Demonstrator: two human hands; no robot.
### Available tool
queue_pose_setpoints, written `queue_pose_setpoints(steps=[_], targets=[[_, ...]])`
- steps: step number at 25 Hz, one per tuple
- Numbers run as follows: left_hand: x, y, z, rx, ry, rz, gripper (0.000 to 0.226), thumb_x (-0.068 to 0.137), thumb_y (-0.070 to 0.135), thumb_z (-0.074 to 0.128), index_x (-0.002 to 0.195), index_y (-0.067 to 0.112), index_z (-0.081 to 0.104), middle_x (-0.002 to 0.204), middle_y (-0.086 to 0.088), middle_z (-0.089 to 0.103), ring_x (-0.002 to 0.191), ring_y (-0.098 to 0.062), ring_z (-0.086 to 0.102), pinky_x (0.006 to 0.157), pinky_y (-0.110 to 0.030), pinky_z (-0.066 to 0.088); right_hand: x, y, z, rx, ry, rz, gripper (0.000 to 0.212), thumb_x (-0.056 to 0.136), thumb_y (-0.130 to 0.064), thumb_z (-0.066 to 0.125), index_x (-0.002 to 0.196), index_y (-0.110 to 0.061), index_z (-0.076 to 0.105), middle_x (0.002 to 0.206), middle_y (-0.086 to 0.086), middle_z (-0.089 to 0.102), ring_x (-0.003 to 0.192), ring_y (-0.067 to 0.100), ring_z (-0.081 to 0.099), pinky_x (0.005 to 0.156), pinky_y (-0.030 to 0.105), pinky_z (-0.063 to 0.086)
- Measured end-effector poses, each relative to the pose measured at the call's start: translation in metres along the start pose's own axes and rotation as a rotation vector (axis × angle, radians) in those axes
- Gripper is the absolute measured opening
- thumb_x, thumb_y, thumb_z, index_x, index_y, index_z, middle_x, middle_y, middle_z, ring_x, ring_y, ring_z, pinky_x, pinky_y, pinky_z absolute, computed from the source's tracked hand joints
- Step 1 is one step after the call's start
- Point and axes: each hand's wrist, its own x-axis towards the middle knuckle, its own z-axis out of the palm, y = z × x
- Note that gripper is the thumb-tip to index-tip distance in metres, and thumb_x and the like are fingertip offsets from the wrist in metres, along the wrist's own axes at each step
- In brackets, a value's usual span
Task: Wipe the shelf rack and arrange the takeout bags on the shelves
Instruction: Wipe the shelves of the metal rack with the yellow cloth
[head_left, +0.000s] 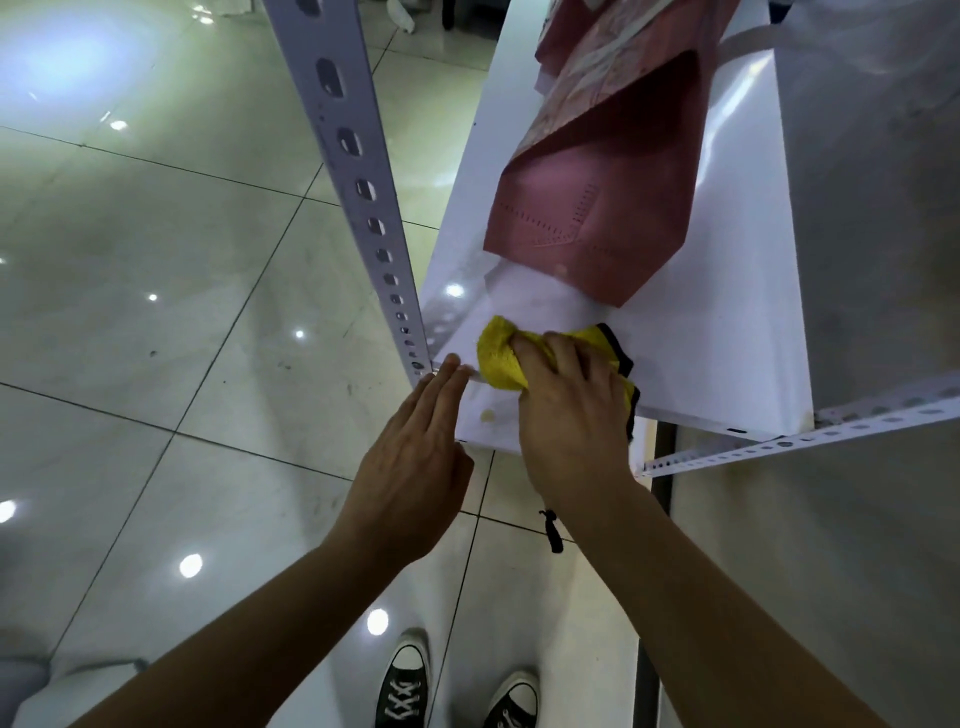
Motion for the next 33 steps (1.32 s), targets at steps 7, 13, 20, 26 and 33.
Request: queue_pose_setpoints(steps=[7,13,20,26,33], targets=[[0.002,0.005,-0.005,-0.020,0.054,0.000,0.067,0.085,-0.010,0.062,0.147,-0.003,0.040,0.153,-0.020,0.044,0.139,-0.034,0.046,0.111,-0.040,0.039,0.010,-0.015,0.013,0.033,-0.014,0.013,0.060,0.092,-0.015,0.057,0.148,-0.030,0.043,0.150,-0.001,0.044,0.137,0.028,0.035,0.109,0.043,0.025],[0.005,0.009,0.003,-0.076,0.088,-0.150,0.062,0.091,0.000,0.057,0.150,0.003,0.037,0.146,-0.013,0.054,0.130,-0.031,0.054,0.098,-0.038,0.050,0.047,-0.014,0.017,-0.002,-0.037,-0.011,0.055,0.098,-0.016,0.045,0.151,-0.029,0.038,0.149,-0.001,0.043,0.139,0.027,0.033,0.114,0.041,0.024],[0.009,0.015,0.008,-0.070,0.121,-0.231,0.063,0.090,0.006,0.059,0.149,0.014,0.037,0.153,-0.005,0.047,0.132,-0.028,0.050,0.095,-0.038,0.051,-0.019,0.062,-0.010,0.071,0.050,0.129,0.057,0.089,-0.006,0.059,0.144,-0.020,0.052,0.148,0.008,0.050,0.133,0.035,0.045,0.110,0.048,0.035],[0.012,0.022,0.019,0.125,0.016,-0.178,0.071,0.095,0.025,0.062,0.157,0.025,0.027,0.165,-0.017,0.018,0.143,-0.038,0.036,0.109,-0.048,0.042,0.051,0.134,-0.025,0.035,0.002,0.283,0.053,0.096,-0.010,0.047,0.149,-0.019,0.047,0.148,0.014,0.047,0.133,0.038,0.042,0.108,0.047,0.037],[0.007,0.024,0.024,0.151,0.013,-0.182,0.083,0.093,0.025,0.066,0.160,0.024,0.018,0.167,-0.017,0.007,0.147,-0.037,0.030,0.114,-0.047,0.037,-0.023,0.118,-0.009,0.061,0.109,0.249,0.052,0.098,-0.016,0.051,0.150,-0.015,0.044,0.154,0.013,0.040,0.139,0.037,0.036,0.116,0.050,0.025]])
